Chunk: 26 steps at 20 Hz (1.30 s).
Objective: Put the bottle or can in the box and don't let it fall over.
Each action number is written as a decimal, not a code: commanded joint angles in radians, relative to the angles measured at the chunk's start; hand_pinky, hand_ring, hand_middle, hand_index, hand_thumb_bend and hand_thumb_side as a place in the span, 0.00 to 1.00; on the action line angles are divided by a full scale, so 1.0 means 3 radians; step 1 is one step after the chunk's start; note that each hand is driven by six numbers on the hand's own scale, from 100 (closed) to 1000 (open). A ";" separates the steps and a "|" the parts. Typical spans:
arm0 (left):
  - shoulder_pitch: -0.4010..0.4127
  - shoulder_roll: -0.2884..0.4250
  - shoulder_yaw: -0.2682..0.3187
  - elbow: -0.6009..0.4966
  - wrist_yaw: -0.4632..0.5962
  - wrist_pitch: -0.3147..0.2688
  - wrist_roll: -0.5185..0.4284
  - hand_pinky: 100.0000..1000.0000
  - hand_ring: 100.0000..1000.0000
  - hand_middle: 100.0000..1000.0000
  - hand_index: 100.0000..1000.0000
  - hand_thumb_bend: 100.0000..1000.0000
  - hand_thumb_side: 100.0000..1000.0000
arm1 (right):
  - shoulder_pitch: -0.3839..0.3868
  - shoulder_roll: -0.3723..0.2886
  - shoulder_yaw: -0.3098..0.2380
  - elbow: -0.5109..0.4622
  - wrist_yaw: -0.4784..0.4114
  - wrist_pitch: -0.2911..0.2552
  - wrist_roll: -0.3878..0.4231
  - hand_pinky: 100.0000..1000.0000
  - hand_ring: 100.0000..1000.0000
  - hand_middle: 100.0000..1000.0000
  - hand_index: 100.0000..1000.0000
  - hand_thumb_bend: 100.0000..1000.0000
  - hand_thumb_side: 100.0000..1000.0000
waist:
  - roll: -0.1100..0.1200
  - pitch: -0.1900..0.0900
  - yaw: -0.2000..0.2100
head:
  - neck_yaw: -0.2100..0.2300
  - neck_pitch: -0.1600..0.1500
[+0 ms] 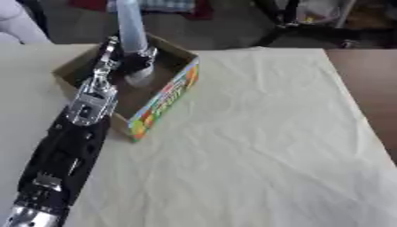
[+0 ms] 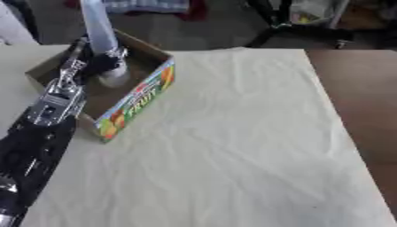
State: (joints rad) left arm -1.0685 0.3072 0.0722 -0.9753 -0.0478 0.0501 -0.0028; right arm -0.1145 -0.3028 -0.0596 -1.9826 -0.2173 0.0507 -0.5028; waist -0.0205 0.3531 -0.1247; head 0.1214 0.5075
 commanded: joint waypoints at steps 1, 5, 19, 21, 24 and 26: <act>-0.0091 0.0071 0.0024 -0.0100 -0.0152 -0.0103 -0.0040 1.00 1.00 1.00 0.66 0.78 0.00 | -0.0024 -0.0038 -0.0004 -0.0058 -0.0013 -0.0002 0.0009 0.92 0.94 1.00 0.91 0.00 0.41 | 0.0001 -0.0057 0.0000 | 0.0003 -0.0023; -0.0089 0.0084 0.0050 -0.0108 -0.0274 -0.0187 -0.0005 1.00 1.00 1.00 0.73 0.88 0.12 | -0.0025 -0.0046 -0.0004 -0.0058 -0.0022 -0.0001 0.0010 0.92 0.94 1.00 0.91 0.00 0.41 | 0.0004 -0.0069 0.0010 | -0.0007 -0.0024; 0.0446 0.0573 0.0151 -0.0978 0.0287 -0.0042 0.0067 1.00 1.00 1.00 0.71 0.67 0.06 | 0.0072 -0.0095 -0.0066 -0.0058 0.0000 -0.0038 -0.0055 0.92 0.94 1.00 0.91 0.00 0.41 | 0.0009 -0.0144 0.0148 | -0.0225 0.0061; 0.0626 0.0705 0.0182 -0.1271 0.0490 0.0008 0.0078 1.00 1.00 1.00 0.71 0.65 0.08 | 0.0104 -0.0109 -0.0083 -0.0058 0.0011 -0.0075 -0.0072 0.92 0.94 1.00 0.91 0.00 0.41 | -0.0011 -0.0159 0.0163 | -0.0259 0.0078; 0.0966 0.0930 0.0236 -0.1706 0.0767 0.0071 0.0105 1.00 1.00 1.00 0.71 0.57 0.17 | 0.0139 -0.0127 -0.0113 -0.0058 0.0002 -0.0129 -0.0100 0.92 0.94 1.00 0.91 0.00 0.41 | -0.0047 -0.0188 0.0196 | -0.0317 0.0121; 0.1173 0.1047 0.0294 -0.1946 0.0875 0.0113 0.0165 1.00 1.00 1.00 0.72 0.53 0.22 | 0.0158 -0.0136 -0.0130 -0.0058 -0.0009 -0.0158 -0.0115 0.92 0.94 1.00 0.91 0.00 0.41 | -0.0070 -0.0206 0.0214 | -0.0359 0.0157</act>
State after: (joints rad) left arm -0.7085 0.5658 0.1428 -1.4979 0.1897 0.0753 0.0383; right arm -0.0674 -0.3135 -0.0863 -1.9826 -0.2205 0.0122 -0.5346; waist -0.0450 0.3199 -0.0596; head 0.0233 0.5498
